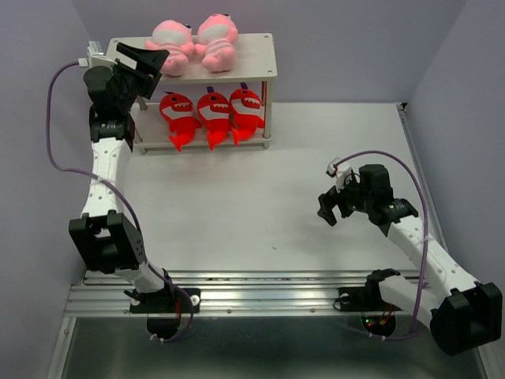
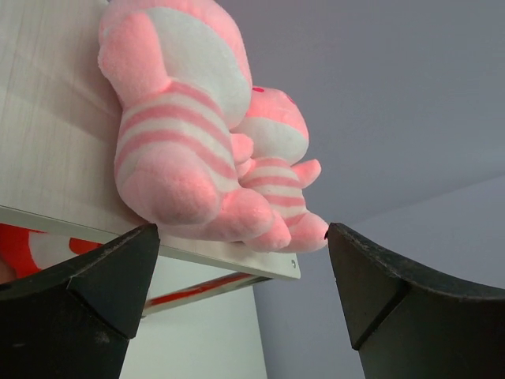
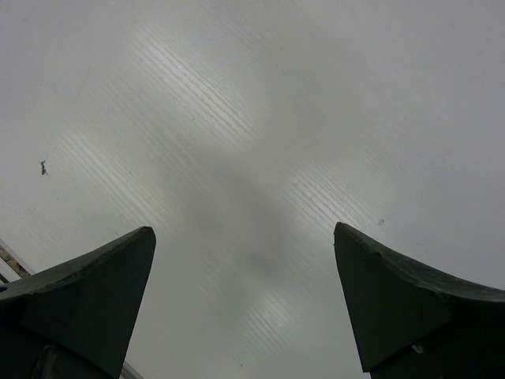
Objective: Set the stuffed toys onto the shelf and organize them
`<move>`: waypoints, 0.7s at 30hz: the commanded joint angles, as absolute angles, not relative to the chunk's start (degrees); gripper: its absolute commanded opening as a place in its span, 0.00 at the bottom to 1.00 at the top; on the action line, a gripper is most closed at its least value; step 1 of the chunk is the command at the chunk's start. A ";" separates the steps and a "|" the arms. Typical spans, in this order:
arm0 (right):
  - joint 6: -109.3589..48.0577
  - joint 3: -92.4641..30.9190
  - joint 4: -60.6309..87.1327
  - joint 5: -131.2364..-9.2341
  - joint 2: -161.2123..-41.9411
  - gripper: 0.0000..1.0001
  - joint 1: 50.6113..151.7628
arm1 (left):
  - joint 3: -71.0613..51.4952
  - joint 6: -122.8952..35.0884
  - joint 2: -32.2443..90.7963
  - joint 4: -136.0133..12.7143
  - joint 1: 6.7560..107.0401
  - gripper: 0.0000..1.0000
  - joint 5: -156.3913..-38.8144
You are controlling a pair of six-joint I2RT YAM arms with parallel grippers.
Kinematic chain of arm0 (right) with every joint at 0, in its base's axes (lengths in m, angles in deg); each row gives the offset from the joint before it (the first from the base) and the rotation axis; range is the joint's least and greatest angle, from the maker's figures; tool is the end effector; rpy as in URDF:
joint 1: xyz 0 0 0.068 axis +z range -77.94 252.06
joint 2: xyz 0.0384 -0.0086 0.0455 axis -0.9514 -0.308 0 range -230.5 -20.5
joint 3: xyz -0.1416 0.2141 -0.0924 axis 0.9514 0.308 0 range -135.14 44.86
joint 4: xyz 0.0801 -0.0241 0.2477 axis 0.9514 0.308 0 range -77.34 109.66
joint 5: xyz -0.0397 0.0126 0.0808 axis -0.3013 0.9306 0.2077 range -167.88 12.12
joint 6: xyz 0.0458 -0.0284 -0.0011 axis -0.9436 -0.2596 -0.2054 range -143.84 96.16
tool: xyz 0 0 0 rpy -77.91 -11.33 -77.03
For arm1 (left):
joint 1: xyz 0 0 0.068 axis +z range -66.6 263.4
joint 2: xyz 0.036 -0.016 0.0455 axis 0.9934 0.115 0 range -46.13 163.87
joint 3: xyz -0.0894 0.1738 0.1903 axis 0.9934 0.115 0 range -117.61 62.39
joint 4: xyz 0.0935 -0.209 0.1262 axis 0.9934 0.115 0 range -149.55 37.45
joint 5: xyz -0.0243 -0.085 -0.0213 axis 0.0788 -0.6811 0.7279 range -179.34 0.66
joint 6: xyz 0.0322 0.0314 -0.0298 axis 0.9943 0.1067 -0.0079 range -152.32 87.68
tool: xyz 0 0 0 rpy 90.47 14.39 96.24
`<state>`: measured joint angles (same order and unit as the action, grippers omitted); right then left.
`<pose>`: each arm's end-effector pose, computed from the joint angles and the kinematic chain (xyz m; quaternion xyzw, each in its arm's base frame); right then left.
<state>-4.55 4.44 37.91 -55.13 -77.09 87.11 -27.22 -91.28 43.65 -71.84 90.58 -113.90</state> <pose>0.1961 0.0670 0.2526 -0.3413 0.8299 0.1648 0.4095 0.3672 0.0314 0.4590 -0.1965 0.6049 -0.4521 0.6254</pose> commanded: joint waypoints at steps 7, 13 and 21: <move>-4.06 4.34 35.42 -55.55 -76.13 1.00 86.30 | -23.31 -84.28 32.73 -74.05 92.54 0.99 -115.89; -5.64 3.90 34.19 -58.88 -75.17 1.00 85.16 | -11.47 -71.98 15.95 -70.19 92.71 0.99 -112.29; -17.06 1.97 28.57 -74.61 -72.00 1.00 84.63 | 23.42 -51.32 -17.02 -65.00 92.63 0.99 -97.70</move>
<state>-10.75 4.42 35.24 -64.47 -73.44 85.12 15.32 -63.44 -10.86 -67.14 92.50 -104.56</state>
